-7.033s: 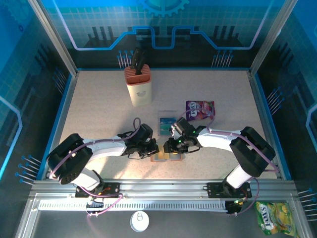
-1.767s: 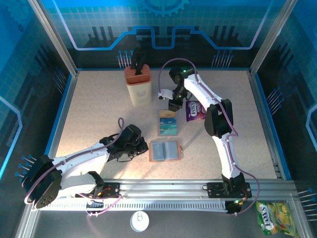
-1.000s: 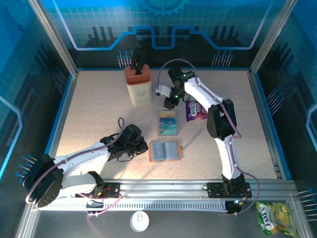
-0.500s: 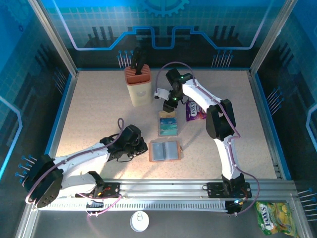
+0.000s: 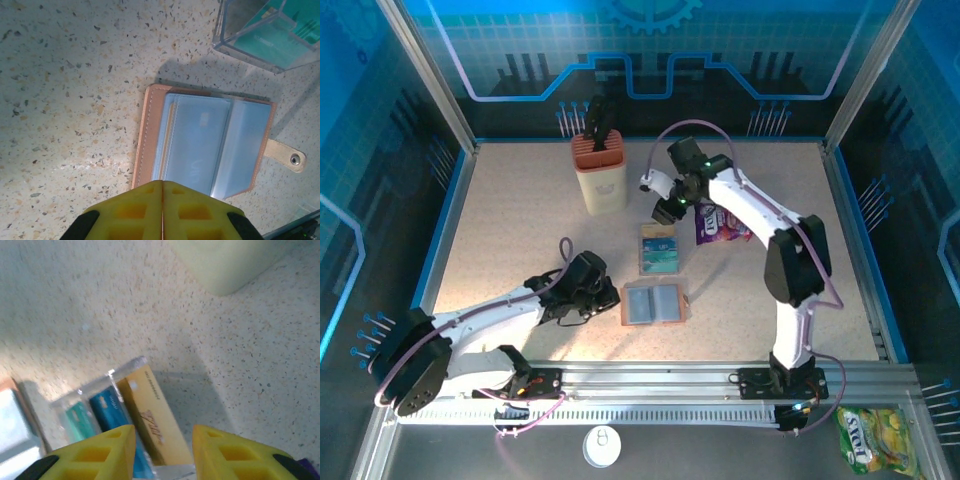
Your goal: Take the credit cards out of the card holder
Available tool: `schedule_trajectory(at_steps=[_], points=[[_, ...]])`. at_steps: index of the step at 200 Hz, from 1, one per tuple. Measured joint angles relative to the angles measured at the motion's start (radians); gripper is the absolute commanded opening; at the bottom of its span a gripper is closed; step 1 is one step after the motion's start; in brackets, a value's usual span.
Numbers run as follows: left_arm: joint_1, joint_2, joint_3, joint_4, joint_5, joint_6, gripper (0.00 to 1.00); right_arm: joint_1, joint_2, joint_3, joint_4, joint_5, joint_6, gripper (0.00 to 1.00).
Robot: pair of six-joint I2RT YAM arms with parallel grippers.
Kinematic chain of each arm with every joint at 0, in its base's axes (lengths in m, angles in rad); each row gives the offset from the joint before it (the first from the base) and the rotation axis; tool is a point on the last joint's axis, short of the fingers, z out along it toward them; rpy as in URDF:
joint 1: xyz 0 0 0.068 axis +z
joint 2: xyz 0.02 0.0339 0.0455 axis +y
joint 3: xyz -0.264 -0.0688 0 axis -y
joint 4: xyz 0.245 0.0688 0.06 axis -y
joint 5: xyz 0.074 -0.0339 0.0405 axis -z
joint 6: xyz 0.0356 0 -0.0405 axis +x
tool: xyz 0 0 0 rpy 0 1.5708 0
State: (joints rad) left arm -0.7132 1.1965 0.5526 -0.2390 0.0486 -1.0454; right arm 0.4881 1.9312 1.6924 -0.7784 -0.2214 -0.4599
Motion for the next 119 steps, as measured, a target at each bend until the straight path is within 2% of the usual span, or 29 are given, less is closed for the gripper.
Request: schedule_trajectory(at_steps=[53, 93, 119], points=[[0.0, 0.015, 0.021, 0.011, 0.009, 0.005, 0.07, 0.084, -0.252, -0.36, 0.245, -0.023, 0.374, 0.33], [0.0, 0.027, 0.017, 0.049, 0.029, 0.008, 0.05, 0.097, -0.325, -0.552, 0.37, -0.034, 0.702, 0.32], [0.0, 0.055, 0.0, 0.093, 0.054, 0.008, 0.03, 0.132, -0.353, -0.647, 0.419, -0.053, 0.861, 0.32]])
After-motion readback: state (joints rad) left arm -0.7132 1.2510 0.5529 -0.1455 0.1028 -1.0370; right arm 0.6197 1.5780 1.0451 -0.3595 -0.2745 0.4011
